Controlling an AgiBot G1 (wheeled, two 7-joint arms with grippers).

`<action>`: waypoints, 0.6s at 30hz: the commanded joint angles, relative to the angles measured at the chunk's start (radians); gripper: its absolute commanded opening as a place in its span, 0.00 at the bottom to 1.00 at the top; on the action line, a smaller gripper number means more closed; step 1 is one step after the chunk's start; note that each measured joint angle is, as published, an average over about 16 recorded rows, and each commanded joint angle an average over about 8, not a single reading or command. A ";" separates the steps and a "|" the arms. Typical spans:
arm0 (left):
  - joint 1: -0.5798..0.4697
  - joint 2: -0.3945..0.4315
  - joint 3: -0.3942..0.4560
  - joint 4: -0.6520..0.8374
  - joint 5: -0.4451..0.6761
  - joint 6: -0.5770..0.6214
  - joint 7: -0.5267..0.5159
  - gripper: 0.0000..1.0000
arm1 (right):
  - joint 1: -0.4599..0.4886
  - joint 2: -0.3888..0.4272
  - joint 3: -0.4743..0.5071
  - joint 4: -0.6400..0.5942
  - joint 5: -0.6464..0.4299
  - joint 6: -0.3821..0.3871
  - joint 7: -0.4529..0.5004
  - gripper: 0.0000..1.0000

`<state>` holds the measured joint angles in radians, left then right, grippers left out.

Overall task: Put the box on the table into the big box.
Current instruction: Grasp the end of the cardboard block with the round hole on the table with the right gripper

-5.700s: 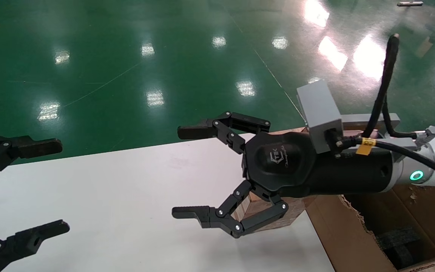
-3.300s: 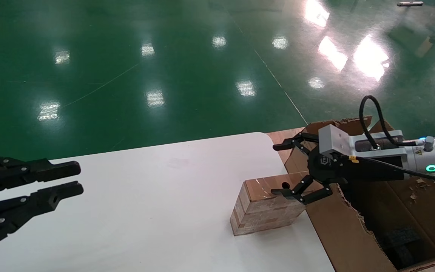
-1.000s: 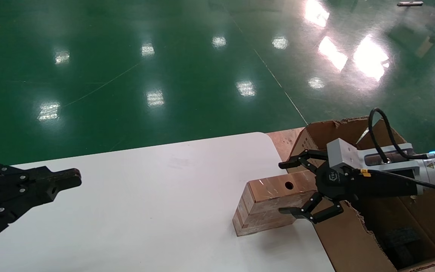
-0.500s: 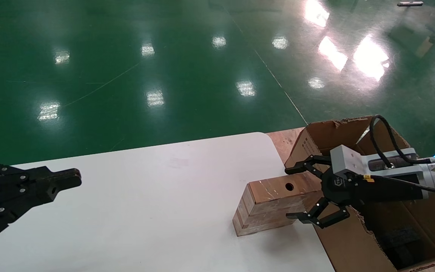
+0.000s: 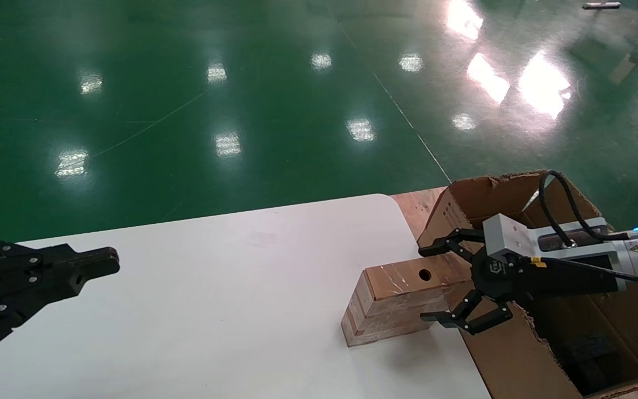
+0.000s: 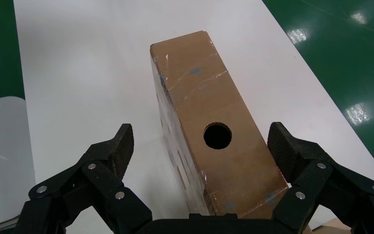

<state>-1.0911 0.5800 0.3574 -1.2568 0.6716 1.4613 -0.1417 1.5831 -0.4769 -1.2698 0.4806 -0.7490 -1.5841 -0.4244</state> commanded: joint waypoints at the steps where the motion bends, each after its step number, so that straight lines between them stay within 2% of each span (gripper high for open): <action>1: 0.000 0.000 0.000 0.000 0.000 0.000 0.000 0.00 | 0.003 -0.003 -0.007 -0.006 0.003 0.001 -0.004 1.00; 6: 0.000 0.000 0.000 0.000 0.000 0.000 0.000 0.01 | 0.013 -0.009 -0.020 -0.022 0.010 0.001 -0.013 1.00; 7: 0.000 0.000 0.000 0.000 0.000 0.000 0.000 0.12 | 0.015 -0.010 -0.023 -0.025 0.012 0.001 -0.015 1.00; 12: 0.000 0.000 0.000 0.000 0.000 0.000 0.000 0.74 | 0.020 -0.012 -0.030 -0.032 0.015 0.000 -0.019 1.00; 13: 0.000 0.000 0.000 0.000 0.000 0.000 0.000 0.87 | 0.021 -0.013 -0.030 -0.033 0.016 0.000 -0.019 0.93; 14: 0.000 0.000 0.000 0.000 0.000 0.000 0.000 0.98 | 0.021 -0.013 -0.031 -0.033 0.016 0.000 -0.019 0.81; 18: 0.000 0.000 0.000 0.000 0.000 0.000 0.000 1.00 | 0.021 -0.013 -0.030 -0.032 0.016 0.001 -0.019 0.31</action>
<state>-1.0909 0.5799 0.3573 -1.2566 0.6715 1.4611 -0.1416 1.6039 -0.4894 -1.2993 0.4490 -0.7333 -1.5835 -0.4430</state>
